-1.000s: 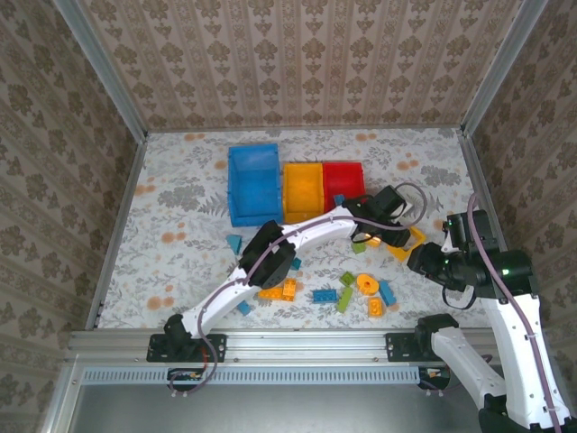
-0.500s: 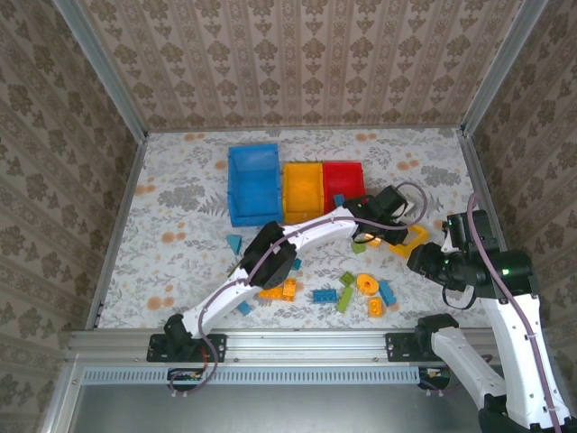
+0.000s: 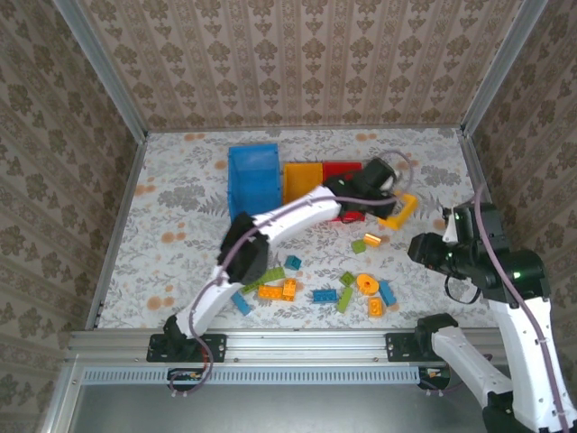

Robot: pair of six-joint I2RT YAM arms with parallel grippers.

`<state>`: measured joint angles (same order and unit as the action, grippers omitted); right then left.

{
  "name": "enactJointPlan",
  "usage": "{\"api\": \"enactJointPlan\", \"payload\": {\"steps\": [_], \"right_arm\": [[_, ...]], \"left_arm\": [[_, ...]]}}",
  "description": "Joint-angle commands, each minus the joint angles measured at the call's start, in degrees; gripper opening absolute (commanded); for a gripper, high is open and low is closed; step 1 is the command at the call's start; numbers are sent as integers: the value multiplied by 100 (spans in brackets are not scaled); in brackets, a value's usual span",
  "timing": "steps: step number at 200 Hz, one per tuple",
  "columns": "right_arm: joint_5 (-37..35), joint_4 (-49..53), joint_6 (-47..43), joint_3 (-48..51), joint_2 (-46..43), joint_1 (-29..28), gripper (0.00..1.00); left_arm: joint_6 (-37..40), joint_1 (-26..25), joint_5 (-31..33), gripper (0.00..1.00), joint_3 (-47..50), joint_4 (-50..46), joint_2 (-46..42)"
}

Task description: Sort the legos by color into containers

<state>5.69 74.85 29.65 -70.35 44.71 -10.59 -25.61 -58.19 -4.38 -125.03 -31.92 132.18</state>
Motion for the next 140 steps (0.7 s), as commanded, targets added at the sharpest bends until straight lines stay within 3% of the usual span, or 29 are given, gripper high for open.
{"api": "enactJointPlan", "payload": {"steps": [1,34,71,105,140], "right_arm": [[-407,-861,-20,-93,567,-937,45],[-594,-2311,174,-415,2008,-2329,47],[-382,-3616,-30,-1267,3662,-3027,47],[-552,-3827,14,-1957,4535,-3184,47],[-437,-3845,94,-2058,4740,-3186,47]], "left_arm": [[-255,687,927,0,896,-339,-1648],[-337,1822,1340,0,2130,-1265,-2800],[-177,2866,1547,0,2626,-1591,-3055],[-171,3122,1697,0,2220,-1699,-2465],[-254,3139,2072,0,1577,-2023,-1667]]}}
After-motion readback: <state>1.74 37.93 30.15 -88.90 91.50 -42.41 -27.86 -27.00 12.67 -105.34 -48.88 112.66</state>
